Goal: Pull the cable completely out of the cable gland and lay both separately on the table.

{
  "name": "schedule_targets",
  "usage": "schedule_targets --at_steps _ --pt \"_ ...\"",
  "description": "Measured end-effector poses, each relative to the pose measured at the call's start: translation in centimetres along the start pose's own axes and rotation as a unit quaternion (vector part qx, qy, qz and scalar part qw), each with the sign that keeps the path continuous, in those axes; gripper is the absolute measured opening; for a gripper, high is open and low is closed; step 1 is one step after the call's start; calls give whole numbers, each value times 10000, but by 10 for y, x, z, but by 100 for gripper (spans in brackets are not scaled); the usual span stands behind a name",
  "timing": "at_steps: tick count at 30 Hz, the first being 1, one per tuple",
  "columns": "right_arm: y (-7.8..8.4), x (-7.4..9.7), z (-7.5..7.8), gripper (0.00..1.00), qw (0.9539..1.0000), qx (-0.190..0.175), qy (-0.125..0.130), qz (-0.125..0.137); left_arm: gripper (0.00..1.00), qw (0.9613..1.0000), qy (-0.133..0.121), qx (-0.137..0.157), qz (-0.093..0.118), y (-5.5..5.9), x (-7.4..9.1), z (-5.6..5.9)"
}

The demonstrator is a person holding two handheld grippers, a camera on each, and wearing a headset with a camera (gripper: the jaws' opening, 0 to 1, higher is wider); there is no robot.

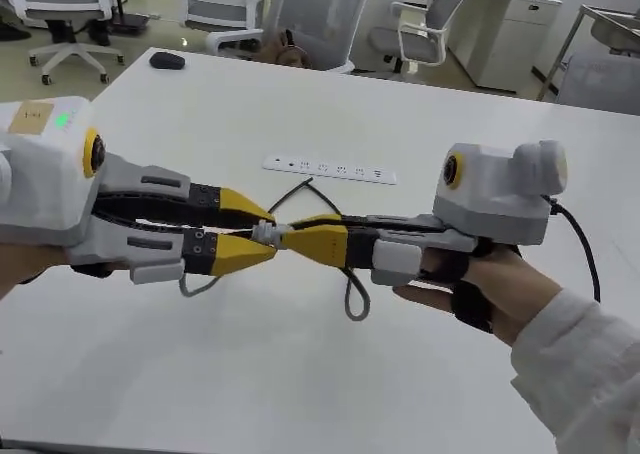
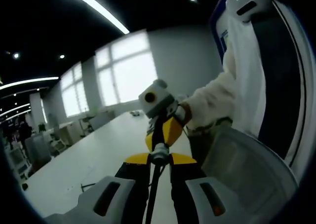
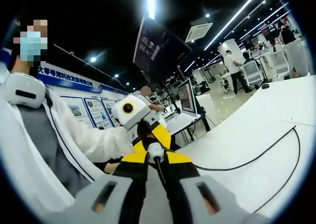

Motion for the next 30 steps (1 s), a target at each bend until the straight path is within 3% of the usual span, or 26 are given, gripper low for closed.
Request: schedule_targets --at_steps 6,10,15,17,20,24,30 --pt "-1 -1 -2 11 9998 125 -23 -123 16 10000 2 -15 52 -2 0 0" --pt "-4 0 -3 11 9976 670 102 -169 15 9999 20 84 101 -3 0 -1" --pt "-6 -1 -6 10 9953 932 160 -193 15 9991 118 387 161 -4 2 -2" --pt "-6 -2 -6 10 9920 1219 193 -245 15 9983 190 524 162 -3 3 -2" --pt "-5 -3 -8 10 9874 1539 228 -299 15 9944 398 968 152 -1 4 -1" --pt "-4 -4 -9 10 9798 1952 244 -372 15 9903 535 1273 141 1 5 -2" --pt "-2 -8 -9 10 9600 2715 327 -603 15 9842 687 1626 125 8 7 -1"
Point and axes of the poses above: the centre of the closed fingertips' face, and the gripper's own axes: x roughly backward along the fingers, z roughly to its right, y roughly out of its underside, the point moved 7 cm from there along x, roughly backward along the fingers, and after that the axes turned 10 degrees about -z, right-handed, at the moved point
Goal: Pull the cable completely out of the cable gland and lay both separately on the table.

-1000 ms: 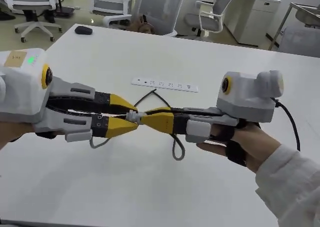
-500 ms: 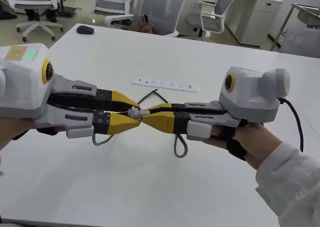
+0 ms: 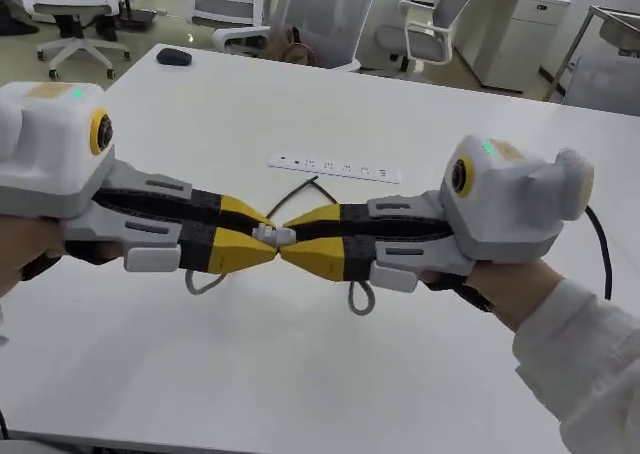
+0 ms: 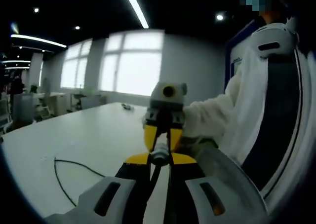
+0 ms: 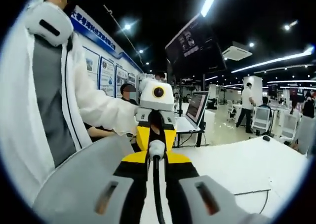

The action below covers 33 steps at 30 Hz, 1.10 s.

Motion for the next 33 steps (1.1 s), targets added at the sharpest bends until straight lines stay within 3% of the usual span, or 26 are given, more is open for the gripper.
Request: schedule_targets --at_steps 2,4,7,13,19,21,22,26,29,33 --pt "-1 -3 0 10 9996 250 69 -58 15 9999 61 114 -7 2 3 -2" --pt "-3 -7 -1 10 9996 258 124 -69 15 9998 86 165 -5 2 7 -3" --pt "-10 -10 1 11 9985 330 437 -16 15 9999 29 153 21 -3 14 -7" --pt "-9 -6 11 18 9970 -136 709 -285 16 9999 -58 -127 8 -6 24 -9" --pt "-8 -13 6 16 9972 -186 597 -413 16 9995 -52 -297 52 -4 26 -8" --pt "-8 -17 6 10 9970 -160 575 -484 16 9992 -48 -405 7 -3 25 -6" --pt "-7 -20 2 5 9976 -125 411 -549 16 9990 -93 -438 20 -3 26 -6" --pt "-8 -24 2 2 9971 -85 539 -537 16 9982 -187 -563 26 -1 29 -8" --pt "-9 -25 2 2 9974 -44 578 -438 17 9962 -300 -799 165 -2 30 -7" --pt "-11 -28 -3 1 9973 57 616 -408 24 9943 -191 -764 717 -8 30 -7"
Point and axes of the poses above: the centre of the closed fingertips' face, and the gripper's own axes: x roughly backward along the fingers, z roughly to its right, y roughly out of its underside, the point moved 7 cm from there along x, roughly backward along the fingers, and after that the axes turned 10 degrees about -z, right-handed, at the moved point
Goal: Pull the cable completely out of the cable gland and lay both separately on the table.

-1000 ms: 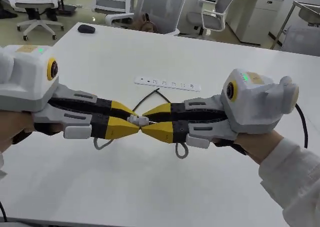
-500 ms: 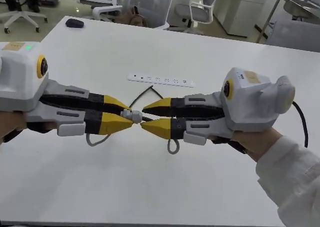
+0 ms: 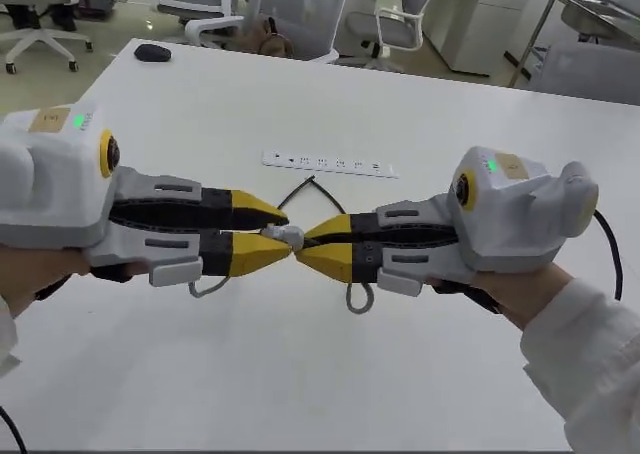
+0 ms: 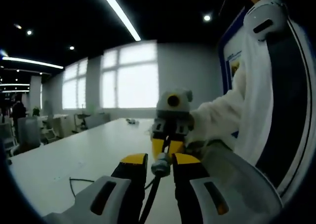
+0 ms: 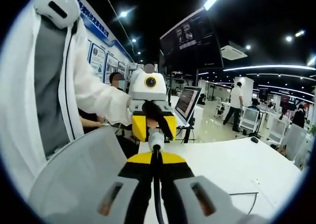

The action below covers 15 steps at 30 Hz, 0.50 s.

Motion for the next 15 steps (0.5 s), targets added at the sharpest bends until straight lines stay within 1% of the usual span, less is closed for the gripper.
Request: schedule_targets --at_steps 2,3,4,5,6,7,10,11,12,13,14,15 --pt "0 -1 -4 1 10000 48 55 66 26 9999 129 -58 -39 3 -4 1" --pt "-1 -1 -5 1 9999 21 58 120 25 9997 188 -103 -66 6 -6 1" --pt "0 0 -6 1 9998 15 106 177 24 9998 195 -26 -69 9 -8 1" --pt "0 1 -7 1 9997 -16 135 214 24 9997 233 26 -29 10 -8 1" --pt "1 3 -7 1 9995 -51 158 259 26 9996 283 16 19 11 -9 4" --pt "1 4 -8 1 9994 -63 180 285 27 9995 300 0 22 13 -9 5" --pt "1 9 -9 1 9990 -113 237 363 23 9995 329 -5 -8 16 -10 7" --pt "0 9 -10 1 9989 -121 244 383 22 9995 297 -65 -5 16 -10 7" --pt "-1 9 -10 1 9987 -129 257 418 19 9996 251 -116 72 13 -10 6" --pt "-1 10 -10 1 9986 -121 301 424 18 9995 301 -86 100 12 -10 7" --pt "-1 9 -10 1 9986 -144 290 409 17 9992 359 -16 167 10 -10 9" --pt "-1 9 -10 1 9986 -171 282 404 17 9992 360 7 154 10 -9 8"
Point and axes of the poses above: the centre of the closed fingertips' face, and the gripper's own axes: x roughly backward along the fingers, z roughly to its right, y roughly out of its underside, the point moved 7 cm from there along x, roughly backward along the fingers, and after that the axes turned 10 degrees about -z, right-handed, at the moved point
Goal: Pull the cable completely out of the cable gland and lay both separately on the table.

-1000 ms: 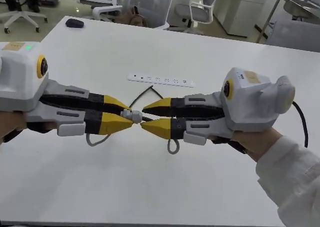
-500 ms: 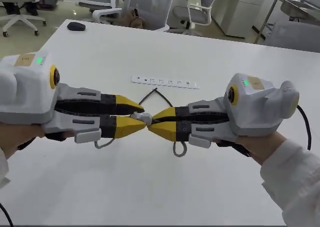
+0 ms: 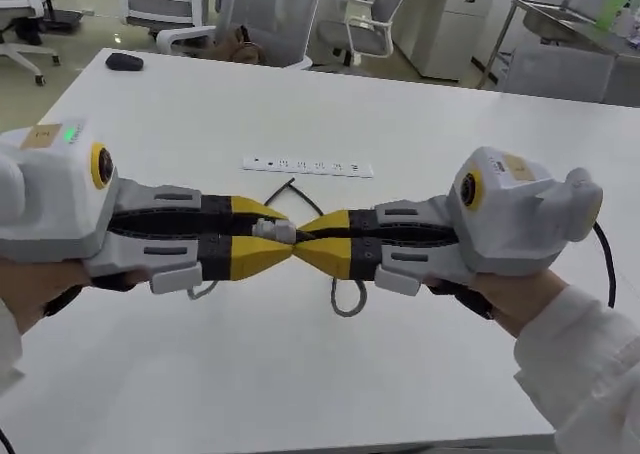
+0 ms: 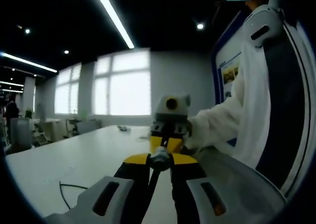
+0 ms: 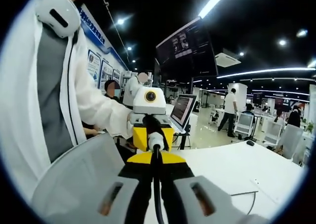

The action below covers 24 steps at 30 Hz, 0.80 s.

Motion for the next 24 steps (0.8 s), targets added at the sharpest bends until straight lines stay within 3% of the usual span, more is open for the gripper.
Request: schedule_targets --at_steps 8,13,24 --pt "3 -9 -4 2 9995 -51 20 -317 16 9999 -42 22 -118 5 5 0" --pt "11 -13 -5 2 9983 -174 -50 -557 16 9996 -84 139 -238 15 10 0" --pt "31 -9 -1 2 9956 41 36 -938 16 9991 -138 104 -395 24 17 -3"
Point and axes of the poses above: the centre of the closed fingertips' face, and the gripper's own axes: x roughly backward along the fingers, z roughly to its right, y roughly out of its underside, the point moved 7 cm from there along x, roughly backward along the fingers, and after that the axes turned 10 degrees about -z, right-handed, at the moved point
